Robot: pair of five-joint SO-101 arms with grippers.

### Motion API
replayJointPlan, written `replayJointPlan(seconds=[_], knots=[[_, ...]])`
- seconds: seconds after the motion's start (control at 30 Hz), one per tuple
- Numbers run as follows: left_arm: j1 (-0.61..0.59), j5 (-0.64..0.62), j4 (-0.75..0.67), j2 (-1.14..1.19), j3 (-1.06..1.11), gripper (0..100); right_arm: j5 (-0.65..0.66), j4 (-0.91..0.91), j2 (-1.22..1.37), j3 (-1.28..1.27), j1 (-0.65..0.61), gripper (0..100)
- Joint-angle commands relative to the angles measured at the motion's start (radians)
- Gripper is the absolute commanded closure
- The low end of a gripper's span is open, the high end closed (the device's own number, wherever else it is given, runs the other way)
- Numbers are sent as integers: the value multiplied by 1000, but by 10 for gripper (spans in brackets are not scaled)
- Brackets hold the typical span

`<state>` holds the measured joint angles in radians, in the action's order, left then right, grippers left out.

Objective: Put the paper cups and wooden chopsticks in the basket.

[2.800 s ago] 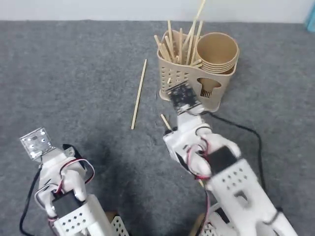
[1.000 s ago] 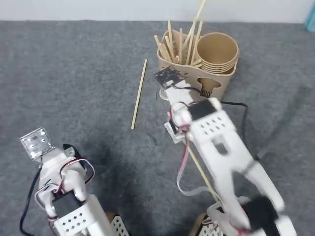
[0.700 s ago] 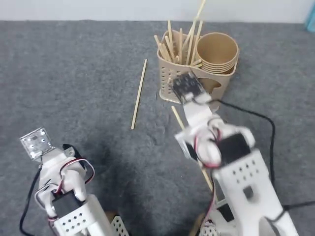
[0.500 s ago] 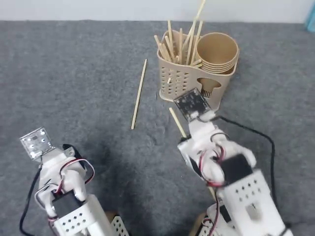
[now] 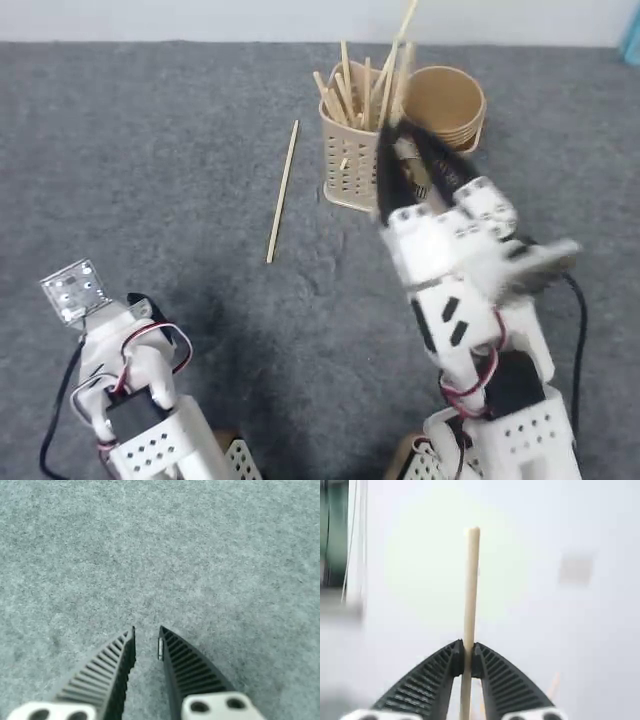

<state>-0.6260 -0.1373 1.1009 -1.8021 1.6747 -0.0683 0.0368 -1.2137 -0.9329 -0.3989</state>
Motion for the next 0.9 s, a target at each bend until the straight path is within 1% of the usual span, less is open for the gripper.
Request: replayJointPlan(seconds=[0.0,0.13,0.23,0.37,0.47,0.63,0.87], knots=[[0,12,0,-18,-5,930,-41,-318,179,48,21,989],[0,12,0,-18,-5,930,-38,-510,443,155,25,990],[0,12,0,-18,-5,930,-38,-607,630,272,58,990],[0,12,0,-18,-5,930,-38,-642,846,433,119,990],[0,12,0,-18,-5,930,-38,-644,970,500,165,990],[0,12,0,-18,-5,930,-43,-645,1093,454,205,990],[2,12,0,-18,-5,930,-46,-642,1076,285,191,978]])
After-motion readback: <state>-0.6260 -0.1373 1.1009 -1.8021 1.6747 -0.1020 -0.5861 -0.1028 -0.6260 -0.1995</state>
